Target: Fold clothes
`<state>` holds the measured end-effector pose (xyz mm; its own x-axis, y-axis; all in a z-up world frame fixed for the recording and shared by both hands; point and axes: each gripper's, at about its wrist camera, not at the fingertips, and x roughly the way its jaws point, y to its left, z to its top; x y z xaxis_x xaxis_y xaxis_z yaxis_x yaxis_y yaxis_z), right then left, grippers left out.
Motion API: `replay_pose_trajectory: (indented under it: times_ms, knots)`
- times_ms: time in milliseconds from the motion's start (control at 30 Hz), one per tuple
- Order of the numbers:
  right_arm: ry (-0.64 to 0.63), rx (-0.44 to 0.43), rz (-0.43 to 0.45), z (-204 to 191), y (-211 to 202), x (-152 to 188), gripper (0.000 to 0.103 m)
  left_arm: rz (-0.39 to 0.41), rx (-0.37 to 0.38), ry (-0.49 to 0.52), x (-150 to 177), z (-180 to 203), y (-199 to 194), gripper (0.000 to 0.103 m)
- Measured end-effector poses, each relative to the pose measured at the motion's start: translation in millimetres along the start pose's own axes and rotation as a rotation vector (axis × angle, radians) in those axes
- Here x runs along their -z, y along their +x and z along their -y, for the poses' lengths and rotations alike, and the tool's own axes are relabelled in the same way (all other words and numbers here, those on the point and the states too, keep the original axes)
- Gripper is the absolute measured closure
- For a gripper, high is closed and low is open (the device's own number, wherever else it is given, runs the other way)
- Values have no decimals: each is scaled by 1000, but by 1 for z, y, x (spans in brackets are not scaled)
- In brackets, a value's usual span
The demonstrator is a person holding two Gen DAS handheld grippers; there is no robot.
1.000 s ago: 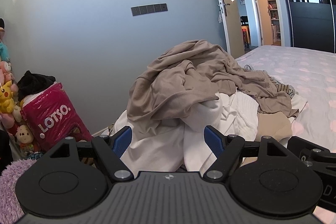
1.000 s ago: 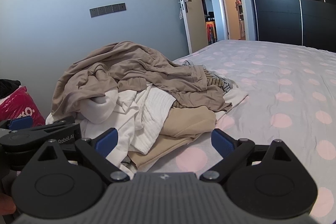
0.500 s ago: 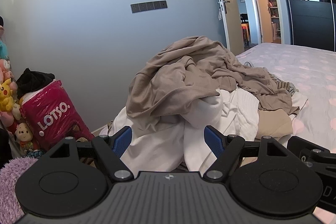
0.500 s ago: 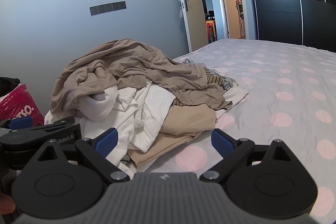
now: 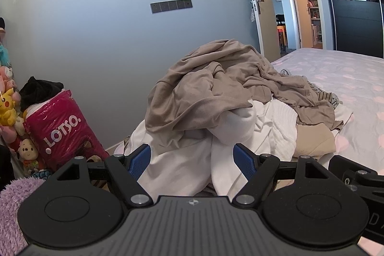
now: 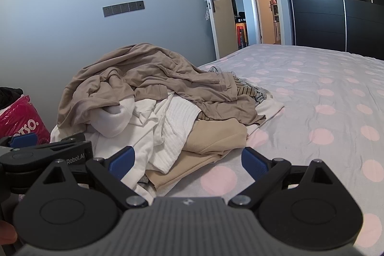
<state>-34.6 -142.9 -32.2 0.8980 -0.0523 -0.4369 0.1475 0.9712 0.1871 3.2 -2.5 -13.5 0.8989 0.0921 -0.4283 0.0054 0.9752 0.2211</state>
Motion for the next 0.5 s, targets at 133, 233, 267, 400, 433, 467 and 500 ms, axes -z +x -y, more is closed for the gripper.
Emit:
replay_pose_trajectory:
  times_ms: [133,233,267,400,433,467,500]
  knots:
    - [1,3,0,0,0,0,6,0,0,1,0,0,0,28]
    - [2,6,0,1,0,0,6,-3,0,1,0,1,0,28]
    - [2,7,0,1,0,0,6,-6,0,1,0,0,0,28]
    - [1,3,2,0,0,0,6,-11,-3,-5,0,-1,0,28]
    - [1,2,3,0,0,0,7,-11,-4,-5,-1,-1,0,28]
    - [1,1,4,0,0,0,6,-10,-5,-6,-1,-2,-1,28]
    - [1,-1,5,0,0,0,6,-10,-5,-6,-1,-2,-1,28]
